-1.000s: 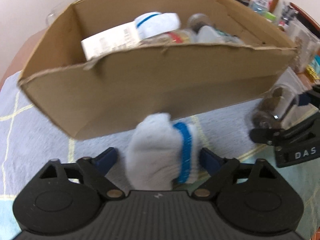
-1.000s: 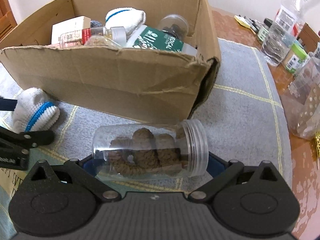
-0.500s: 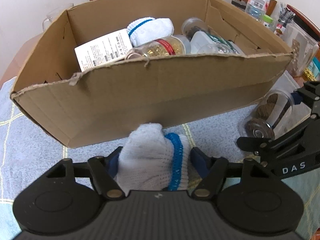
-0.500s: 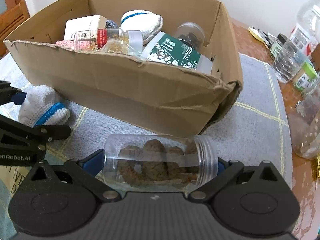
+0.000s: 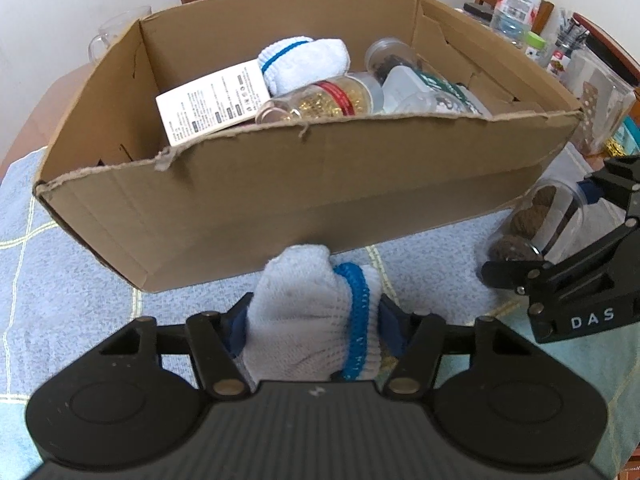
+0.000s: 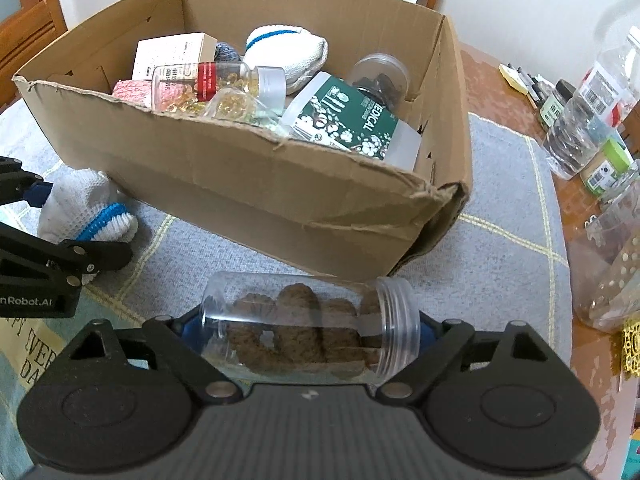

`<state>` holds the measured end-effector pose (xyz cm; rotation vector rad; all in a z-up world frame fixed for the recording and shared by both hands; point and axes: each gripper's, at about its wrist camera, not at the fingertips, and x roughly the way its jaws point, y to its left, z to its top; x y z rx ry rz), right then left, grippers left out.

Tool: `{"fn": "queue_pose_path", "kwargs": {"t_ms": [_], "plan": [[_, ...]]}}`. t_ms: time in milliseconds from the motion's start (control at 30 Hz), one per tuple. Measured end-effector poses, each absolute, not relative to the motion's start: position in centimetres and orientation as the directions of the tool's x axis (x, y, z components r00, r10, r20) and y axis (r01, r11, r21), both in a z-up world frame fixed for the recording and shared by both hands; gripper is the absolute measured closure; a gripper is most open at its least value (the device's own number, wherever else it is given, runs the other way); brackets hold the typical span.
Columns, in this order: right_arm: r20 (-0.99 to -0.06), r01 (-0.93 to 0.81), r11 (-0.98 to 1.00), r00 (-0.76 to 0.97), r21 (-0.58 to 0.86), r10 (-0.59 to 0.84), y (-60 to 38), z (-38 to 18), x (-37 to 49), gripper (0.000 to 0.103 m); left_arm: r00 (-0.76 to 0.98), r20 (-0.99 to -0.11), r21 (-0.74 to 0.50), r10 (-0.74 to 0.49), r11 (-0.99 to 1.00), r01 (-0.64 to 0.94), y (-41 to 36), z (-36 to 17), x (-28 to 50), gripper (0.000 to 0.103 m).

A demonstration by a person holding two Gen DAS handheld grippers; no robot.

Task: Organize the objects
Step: 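Carry the sock and brown-coil jar into the cardboard box and release both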

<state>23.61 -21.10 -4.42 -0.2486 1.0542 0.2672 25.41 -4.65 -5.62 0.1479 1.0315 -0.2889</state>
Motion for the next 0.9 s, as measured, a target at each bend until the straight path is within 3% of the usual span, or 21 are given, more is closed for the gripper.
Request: {"fn": "queue_pose_path", "kwargs": {"t_ms": [433,600,900], "plan": [[-0.879,-0.401,0.916,0.439,-0.005,0.187,-22.0,-1.5,22.1,0.008,0.451,-0.866,-0.013,-0.216,0.912,0.411,-4.2,-2.6,23.4,0.044],[-0.862,-0.432,0.899,0.425,0.074,0.275,-22.8,1.1,21.2,0.008,0.45,-0.849,-0.031,-0.276,0.877,0.479,-3.8,0.9,21.7,0.044],[-0.807,-0.529,0.847,0.476,0.054,0.349,-21.9,7.0,21.2,0.008,0.474,-0.82,-0.052,-0.319,0.868,0.494,-3.0,7.5,24.4,0.044]]}}
